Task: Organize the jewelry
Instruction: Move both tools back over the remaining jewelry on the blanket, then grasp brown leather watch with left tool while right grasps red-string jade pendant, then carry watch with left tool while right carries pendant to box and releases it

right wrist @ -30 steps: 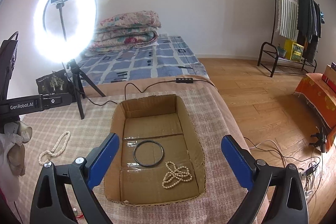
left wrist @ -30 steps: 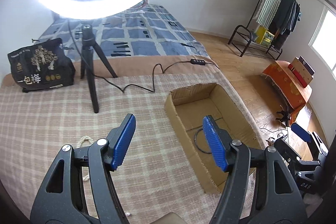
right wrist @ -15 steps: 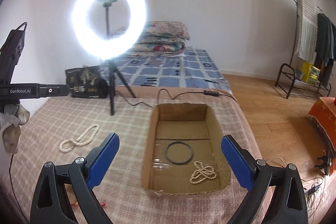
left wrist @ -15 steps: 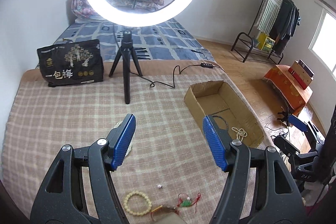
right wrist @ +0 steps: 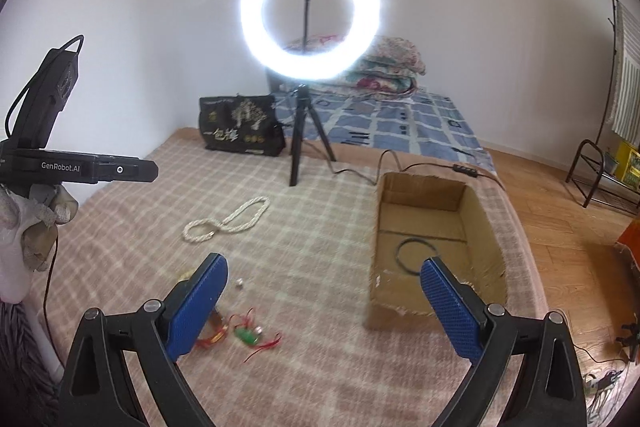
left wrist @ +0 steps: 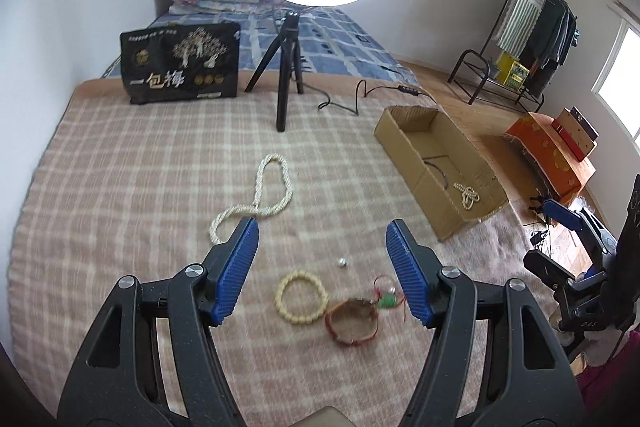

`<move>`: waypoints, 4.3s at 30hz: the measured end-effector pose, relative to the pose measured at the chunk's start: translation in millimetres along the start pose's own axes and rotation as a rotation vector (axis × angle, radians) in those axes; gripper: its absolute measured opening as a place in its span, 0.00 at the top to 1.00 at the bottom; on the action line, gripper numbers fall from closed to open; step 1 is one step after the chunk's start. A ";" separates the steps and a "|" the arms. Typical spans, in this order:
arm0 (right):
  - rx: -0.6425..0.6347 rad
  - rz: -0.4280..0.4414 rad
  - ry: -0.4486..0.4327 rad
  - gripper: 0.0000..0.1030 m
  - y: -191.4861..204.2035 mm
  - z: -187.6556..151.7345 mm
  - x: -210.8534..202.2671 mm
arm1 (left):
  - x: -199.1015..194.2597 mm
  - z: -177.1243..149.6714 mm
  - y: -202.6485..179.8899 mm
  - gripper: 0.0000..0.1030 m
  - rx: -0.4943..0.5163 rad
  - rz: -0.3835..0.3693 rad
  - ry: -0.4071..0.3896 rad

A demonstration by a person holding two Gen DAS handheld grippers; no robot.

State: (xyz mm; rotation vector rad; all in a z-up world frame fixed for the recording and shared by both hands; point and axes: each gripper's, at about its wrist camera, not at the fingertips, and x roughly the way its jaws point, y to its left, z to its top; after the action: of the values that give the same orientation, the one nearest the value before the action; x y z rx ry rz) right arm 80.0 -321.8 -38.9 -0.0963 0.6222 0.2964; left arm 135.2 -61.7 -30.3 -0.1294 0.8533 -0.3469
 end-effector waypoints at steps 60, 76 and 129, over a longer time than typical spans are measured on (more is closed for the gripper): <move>-0.082 0.256 0.433 0.72 45.4 -71.6 118.5 | 119.6 -90.3 6.5 0.49 -0.093 -0.043 0.403; -0.035 0.231 0.393 0.72 39.0 -61.3 120.8 | 126.5 -94.6 -0.5 0.72 -0.050 -0.001 0.404; -0.048 0.177 0.132 1.00 63.1 0.7 44.1 | 59.1 -82.9 -5.0 0.97 -0.015 -0.019 0.253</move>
State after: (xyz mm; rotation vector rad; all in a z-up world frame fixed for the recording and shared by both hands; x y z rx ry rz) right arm 95.4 -250.8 -64.2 -0.1073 0.7564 0.4790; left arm 107.0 -84.9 -125.5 -0.1091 1.1056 -0.3801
